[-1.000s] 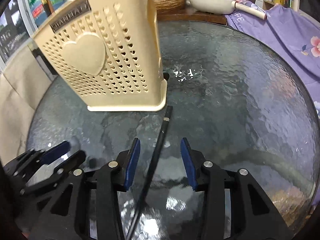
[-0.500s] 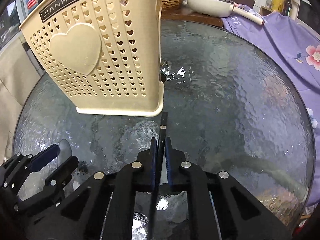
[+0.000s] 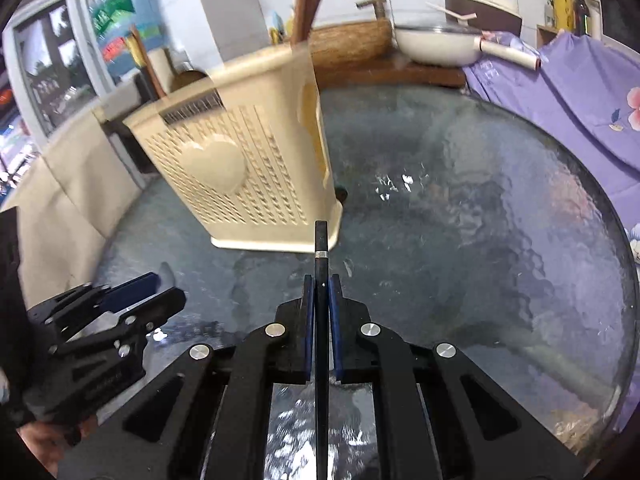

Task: Organize utensils
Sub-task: 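Grasp the clear spoon with the left tool while the right tool grasps the black chopstick, then carry the clear spoon and black chopstick over the holder and lower them inside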

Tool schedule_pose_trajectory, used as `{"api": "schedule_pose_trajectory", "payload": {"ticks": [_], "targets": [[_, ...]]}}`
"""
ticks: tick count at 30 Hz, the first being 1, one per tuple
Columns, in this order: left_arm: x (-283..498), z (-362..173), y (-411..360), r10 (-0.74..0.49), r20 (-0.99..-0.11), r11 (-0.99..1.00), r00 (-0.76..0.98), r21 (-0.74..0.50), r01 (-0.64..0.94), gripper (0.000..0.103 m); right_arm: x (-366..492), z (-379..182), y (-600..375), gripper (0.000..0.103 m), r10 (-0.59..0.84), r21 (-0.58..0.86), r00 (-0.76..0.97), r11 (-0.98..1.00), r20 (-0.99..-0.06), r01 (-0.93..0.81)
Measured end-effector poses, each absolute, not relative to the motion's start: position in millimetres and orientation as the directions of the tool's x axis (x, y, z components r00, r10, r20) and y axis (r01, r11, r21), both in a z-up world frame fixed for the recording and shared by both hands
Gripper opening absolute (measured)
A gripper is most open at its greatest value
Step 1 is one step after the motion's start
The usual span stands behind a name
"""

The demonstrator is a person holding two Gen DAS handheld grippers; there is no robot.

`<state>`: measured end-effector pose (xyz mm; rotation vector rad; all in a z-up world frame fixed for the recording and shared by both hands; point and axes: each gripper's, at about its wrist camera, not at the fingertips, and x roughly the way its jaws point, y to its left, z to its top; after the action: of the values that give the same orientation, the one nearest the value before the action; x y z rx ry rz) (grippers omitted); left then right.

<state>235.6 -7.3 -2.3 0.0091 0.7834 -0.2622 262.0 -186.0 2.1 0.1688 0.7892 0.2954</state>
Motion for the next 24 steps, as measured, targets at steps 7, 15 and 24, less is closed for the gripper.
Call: {"api": "schedule_pose_trajectory", "payload": {"ticks": [7, 15, 24], "targets": [[213, 45, -8, -0.289, -0.623, 0.952, 0.727, -0.108, 0.286, 0.035, 224, 54, -206, 0.008, 0.422, 0.296, 0.712, 0.906, -0.561, -0.304], [196, 81, -10, -0.342, -0.577, 0.933, 0.742, -0.118, 0.339, 0.035, 197, 95, -218, 0.008, 0.449, 0.256, 0.745, 0.894, -0.493, -0.369], [202, 106, -13, -0.361, -0.559, 0.926, 0.746, -0.125, 0.355, 0.035, 196, 128, -219, 0.008, 0.481, 0.273, 0.759, 0.876, -0.439, -0.398]]}}
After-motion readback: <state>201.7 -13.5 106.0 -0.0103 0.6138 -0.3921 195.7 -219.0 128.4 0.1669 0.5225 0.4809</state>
